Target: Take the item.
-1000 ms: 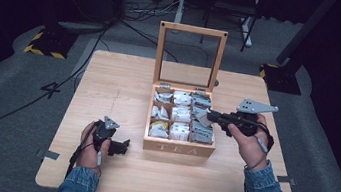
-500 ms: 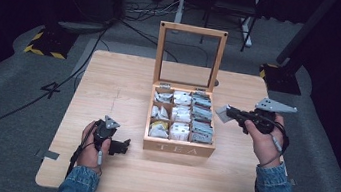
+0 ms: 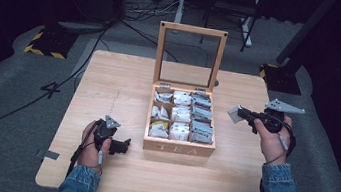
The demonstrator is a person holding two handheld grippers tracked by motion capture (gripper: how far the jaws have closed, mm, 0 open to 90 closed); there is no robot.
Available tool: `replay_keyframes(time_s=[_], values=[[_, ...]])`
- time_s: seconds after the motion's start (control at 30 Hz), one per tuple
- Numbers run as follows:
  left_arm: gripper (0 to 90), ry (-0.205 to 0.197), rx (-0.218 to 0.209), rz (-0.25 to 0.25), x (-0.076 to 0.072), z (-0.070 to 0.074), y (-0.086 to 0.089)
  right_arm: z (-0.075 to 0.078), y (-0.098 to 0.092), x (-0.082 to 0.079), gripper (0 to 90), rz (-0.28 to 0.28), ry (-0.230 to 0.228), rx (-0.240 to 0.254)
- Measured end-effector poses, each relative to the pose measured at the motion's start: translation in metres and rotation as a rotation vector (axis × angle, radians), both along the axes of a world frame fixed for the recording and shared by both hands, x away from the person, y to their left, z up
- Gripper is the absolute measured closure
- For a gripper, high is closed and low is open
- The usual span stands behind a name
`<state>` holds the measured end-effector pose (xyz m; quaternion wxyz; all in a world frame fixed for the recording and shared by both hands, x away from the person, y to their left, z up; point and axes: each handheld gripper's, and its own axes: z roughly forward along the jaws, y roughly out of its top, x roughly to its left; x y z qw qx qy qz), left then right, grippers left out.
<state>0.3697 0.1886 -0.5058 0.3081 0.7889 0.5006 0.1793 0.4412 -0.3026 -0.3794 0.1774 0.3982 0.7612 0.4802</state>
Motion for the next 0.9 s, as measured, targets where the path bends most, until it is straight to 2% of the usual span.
replay_keyframes(time_s=[0.23, 0.47, 0.9], values=[[0.1, 0.001, 0.0, 0.0, 0.0, 0.0, 0.0, -0.019, -0.006, 0.01, 86.5, -0.044, 0.033, -0.043], [0.1, 0.001, 0.0, 0.0, 0.0, 0.0, 0.0, -0.034, -0.012, 0.017, 86.5, -0.073, 0.064, -0.05], [0.1, 0.0, 0.002, 0.0, 0.0, 0.0, 0.0, -0.056, -0.01, 0.024, 86.4, -0.071, 0.127, -0.068]])
